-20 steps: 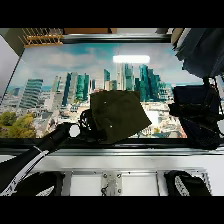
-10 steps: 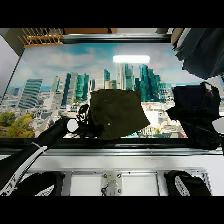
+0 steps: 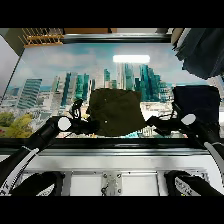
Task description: Fold the clothes and pants, and hang the long-sleeved shirts on hangers.
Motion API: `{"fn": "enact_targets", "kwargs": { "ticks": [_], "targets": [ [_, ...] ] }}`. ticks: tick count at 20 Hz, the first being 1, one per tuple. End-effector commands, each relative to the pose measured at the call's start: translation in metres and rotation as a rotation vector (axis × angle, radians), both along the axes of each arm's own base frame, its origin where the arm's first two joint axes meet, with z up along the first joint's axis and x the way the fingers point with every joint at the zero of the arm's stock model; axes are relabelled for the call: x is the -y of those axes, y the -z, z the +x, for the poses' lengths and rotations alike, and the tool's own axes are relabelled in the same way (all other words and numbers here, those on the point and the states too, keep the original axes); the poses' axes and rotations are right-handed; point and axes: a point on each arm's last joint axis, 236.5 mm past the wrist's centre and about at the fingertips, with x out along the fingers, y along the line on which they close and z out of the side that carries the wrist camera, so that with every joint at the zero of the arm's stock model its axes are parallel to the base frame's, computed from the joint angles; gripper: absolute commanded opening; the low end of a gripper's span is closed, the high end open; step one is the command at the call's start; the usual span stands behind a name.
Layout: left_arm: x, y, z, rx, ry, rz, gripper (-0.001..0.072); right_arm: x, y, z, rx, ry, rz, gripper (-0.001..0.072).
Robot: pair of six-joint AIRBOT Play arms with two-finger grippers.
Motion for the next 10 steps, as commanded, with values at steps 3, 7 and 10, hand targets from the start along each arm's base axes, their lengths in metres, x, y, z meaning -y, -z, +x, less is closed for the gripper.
{"fn": "enact_targets", "kwargs": {
  "ticks": [3,7,10],
  "targets": [
    [-0.001,-0.001,0.001,0.005,-0.001,-0.001,0.0014,-0.047,0.020,0.023,0.056,0.023,0.064,0.0708],
    [-0.001,-0.002,0.001,0.005,0.000,-0.001,0.0014,-0.042,0.019,0.036,0.125,0.032,0.020,0.0451],
    [-0.002,-0.007,0.004,0.021,-0.001,-0.004,0.0014,-0.039,0.008,0.045,0.221,-0.089,-0.030,0.0083]
  ]
}}
